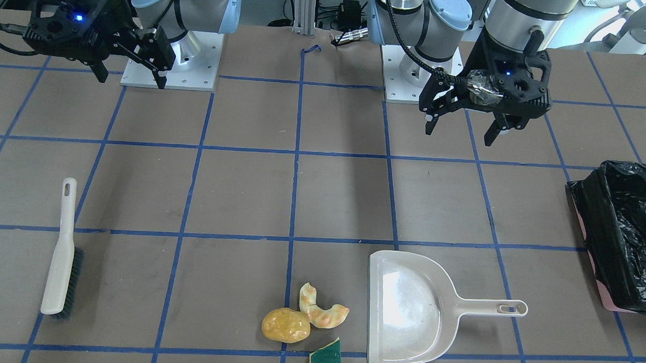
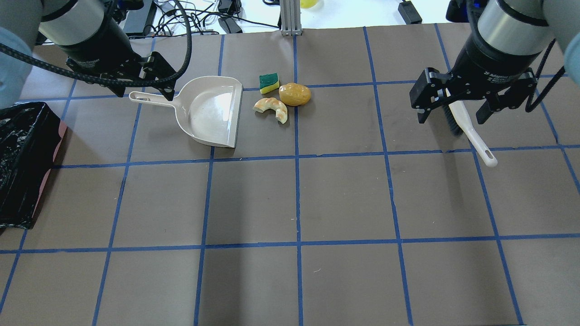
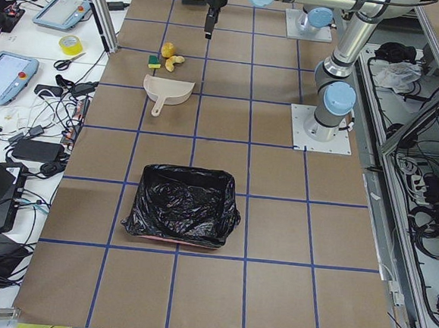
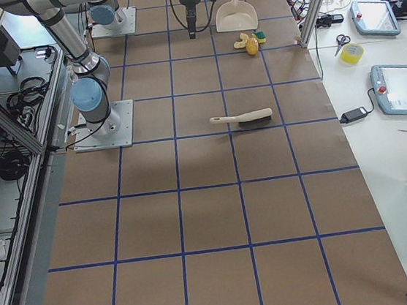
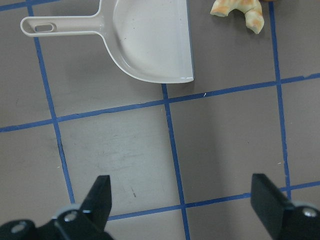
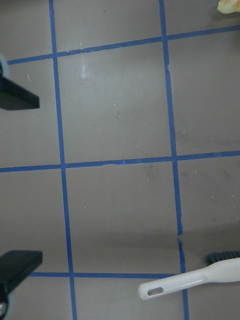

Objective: Sweep and dump trash into bin
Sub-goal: 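Lower the left gripper to the dustpan handle while the right descends to the brush, then close the left gripper on the dustpan handle while the right gripper grasps the brush handle, then lift the brush with the right gripper and carry it toward the potato and sponge, then sweep the pale food piece into the dustpan with the right gripper's brush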

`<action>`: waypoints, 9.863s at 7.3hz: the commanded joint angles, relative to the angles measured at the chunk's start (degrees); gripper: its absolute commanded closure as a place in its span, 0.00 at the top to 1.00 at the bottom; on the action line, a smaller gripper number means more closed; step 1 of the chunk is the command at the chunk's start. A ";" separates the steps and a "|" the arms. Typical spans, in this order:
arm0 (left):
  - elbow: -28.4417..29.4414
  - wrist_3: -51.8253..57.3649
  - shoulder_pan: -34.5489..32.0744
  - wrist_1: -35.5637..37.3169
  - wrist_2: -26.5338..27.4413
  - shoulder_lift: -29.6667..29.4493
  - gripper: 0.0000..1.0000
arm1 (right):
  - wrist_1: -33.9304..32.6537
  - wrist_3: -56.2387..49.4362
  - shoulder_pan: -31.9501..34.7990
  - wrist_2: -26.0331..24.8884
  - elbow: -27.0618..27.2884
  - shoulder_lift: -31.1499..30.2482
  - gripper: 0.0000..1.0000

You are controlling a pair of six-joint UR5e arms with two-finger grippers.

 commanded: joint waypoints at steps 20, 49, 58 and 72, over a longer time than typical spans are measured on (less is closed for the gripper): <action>2.54 88.25 10.52 28.79 1.33 -31.50 0.88 | -28.26 -33.55 -18.98 -3.88 6.22 29.38 1.00; 7.28 84.56 6.92 19.82 9.15 -34.67 0.11 | -15.87 12.21 11.59 4.89 -11.96 39.66 0.00; 7.20 84.21 6.39 20.00 9.94 -34.93 0.11 | -14.46 21.53 18.70 9.72 -17.50 44.15 0.00; 7.11 84.12 6.39 20.08 9.41 -34.85 0.11 | -19.57 45.91 32.97 19.75 -26.65 46.10 0.00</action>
